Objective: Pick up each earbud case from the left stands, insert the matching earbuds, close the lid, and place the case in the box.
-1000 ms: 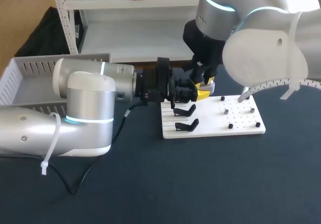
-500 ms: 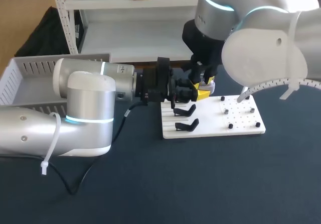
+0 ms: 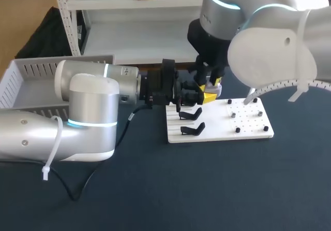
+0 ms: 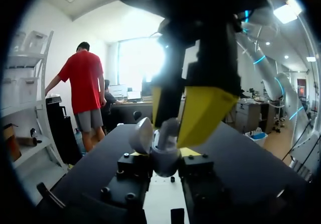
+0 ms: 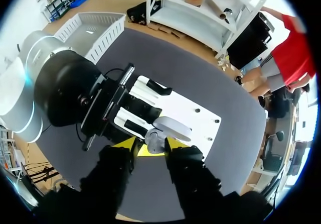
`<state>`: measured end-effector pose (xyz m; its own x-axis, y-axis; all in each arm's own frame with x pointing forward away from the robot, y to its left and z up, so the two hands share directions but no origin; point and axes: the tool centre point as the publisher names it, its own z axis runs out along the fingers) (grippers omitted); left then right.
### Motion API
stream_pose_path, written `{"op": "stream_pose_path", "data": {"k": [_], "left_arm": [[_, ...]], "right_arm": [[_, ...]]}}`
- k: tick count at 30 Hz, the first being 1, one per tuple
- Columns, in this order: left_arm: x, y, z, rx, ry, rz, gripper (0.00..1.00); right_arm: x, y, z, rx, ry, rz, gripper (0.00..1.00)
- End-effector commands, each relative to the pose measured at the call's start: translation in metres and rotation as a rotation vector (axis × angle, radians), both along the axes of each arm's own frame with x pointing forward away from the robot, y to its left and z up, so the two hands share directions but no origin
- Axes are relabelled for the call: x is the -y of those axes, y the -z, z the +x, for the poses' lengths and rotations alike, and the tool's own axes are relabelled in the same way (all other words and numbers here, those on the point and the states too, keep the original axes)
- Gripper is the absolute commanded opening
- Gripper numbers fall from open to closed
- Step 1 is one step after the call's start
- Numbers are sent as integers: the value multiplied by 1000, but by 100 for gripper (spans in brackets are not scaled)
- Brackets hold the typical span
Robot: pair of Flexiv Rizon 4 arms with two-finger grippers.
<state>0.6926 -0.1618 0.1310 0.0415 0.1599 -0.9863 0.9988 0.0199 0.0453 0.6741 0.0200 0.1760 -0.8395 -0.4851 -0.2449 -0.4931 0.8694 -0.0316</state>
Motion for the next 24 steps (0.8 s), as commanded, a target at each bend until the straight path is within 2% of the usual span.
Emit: {"op": "stream_pose_path", "data": {"k": [1, 10, 24], "left_arm": [[1, 0, 0, 0, 0, 1, 0], [1, 0, 0, 0, 0, 1, 0], [1, 0, 0, 0, 0, 1, 0]], "right_arm": [[-1, -1, 1, 5, 6, -1, 35], [-5, -1, 3, 7, -2, 1, 30], [-3, -6, 2, 20, -9, -6, 34]]}}
